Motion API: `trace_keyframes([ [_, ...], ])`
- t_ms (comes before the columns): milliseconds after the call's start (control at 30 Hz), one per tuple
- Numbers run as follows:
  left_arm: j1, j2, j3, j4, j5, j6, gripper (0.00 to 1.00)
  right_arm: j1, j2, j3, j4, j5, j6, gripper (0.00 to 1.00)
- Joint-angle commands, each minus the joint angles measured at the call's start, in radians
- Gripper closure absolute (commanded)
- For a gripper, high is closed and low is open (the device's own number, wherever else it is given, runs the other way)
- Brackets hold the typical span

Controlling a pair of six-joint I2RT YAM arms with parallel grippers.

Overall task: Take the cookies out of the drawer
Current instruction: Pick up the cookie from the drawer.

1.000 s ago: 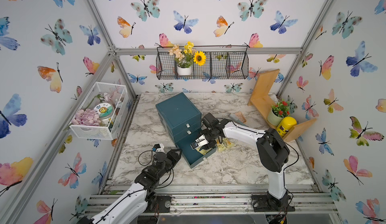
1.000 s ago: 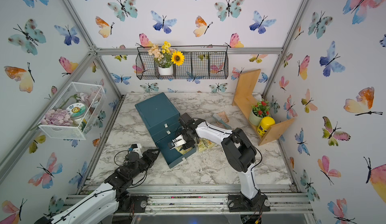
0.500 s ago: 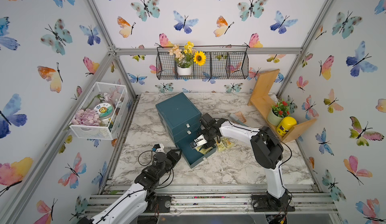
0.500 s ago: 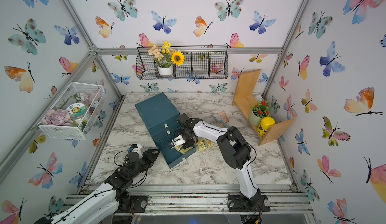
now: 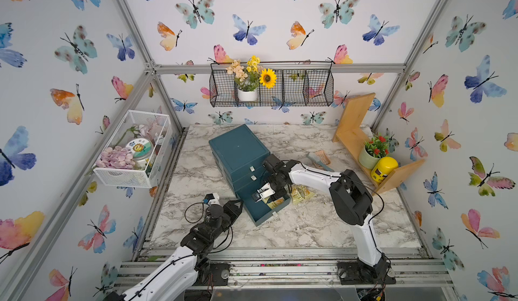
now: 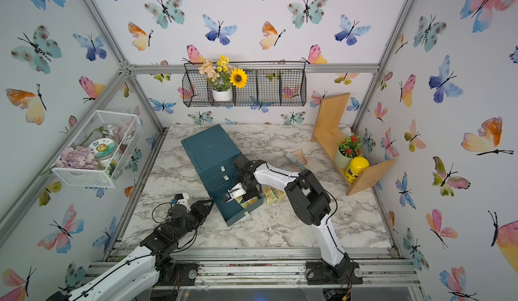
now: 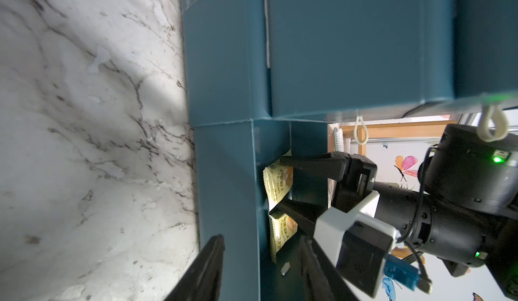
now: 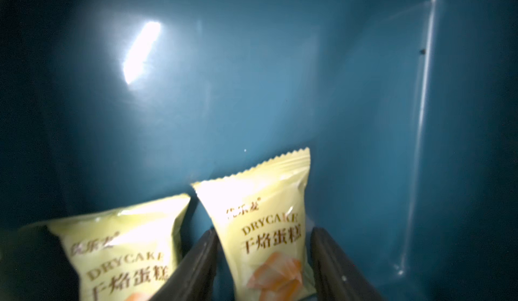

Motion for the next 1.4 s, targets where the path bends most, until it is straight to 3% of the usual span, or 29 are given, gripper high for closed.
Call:
trace_keyframes([
  [0,-0.003,-0.011,-0.006,0.002,-0.027,0.006,0.51,0.012,0.057,0.028,-0.078,0.039,0.024,0.47],
  [533,-0.003,-0.039,-0.005,-0.024,-0.033,0.01,0.51,0.032,0.028,0.062,-0.093,0.015,0.051,0.58],
  [833,-0.003,-0.04,-0.004,-0.025,-0.036,0.01,0.51,0.042,-0.107,-0.008,-0.025,-0.024,0.08,0.61],
  [1067,0.0,-0.042,-0.004,-0.027,-0.036,0.012,0.51,0.052,-0.267,-0.15,0.053,-0.051,0.135,0.63],
  [1233,0.002,-0.047,-0.001,-0.027,-0.034,0.015,0.51,0.052,-0.384,-0.255,0.136,0.02,0.263,0.69],
  [1367,0.002,-0.055,-0.004,-0.026,-0.034,0.014,0.51,0.049,-0.475,-0.374,0.221,0.187,0.421,0.73],
])
